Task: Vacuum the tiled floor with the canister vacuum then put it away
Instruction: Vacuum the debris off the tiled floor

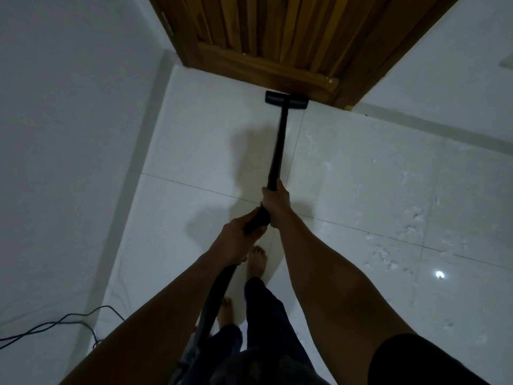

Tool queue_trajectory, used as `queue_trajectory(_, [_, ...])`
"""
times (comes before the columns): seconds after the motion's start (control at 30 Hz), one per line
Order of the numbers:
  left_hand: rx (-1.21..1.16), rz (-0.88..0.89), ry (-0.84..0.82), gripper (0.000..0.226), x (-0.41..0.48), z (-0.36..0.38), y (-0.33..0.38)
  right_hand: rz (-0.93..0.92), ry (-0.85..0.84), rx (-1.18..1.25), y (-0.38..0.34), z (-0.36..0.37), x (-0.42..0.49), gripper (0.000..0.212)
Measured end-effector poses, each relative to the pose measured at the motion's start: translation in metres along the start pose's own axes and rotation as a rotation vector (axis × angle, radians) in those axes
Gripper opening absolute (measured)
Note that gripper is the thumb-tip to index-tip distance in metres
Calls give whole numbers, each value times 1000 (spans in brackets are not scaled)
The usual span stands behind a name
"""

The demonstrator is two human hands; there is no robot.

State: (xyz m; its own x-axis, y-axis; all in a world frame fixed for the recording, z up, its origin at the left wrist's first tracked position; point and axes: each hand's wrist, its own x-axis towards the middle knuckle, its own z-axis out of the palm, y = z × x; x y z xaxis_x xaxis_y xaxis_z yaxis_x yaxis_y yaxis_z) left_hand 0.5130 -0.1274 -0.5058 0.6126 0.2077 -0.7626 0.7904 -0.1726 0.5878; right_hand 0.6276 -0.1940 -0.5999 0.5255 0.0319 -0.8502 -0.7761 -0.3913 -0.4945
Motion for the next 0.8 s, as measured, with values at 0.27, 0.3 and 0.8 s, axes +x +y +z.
queue_trajectory(0.27, [75, 69, 23, 55, -7, -12, -6, 0, -38, 180, 5, 11, -2, 61])
queue_trajectory(0.3, [78, 62, 20, 55, -10, -13, -10, -2, -34, 180, 10, 13, -4, 61])
queue_trajectory(0.8, [145, 192, -3, 49, -154, 11, -108, -148, 39, 152, 138, 29, -113, 66])
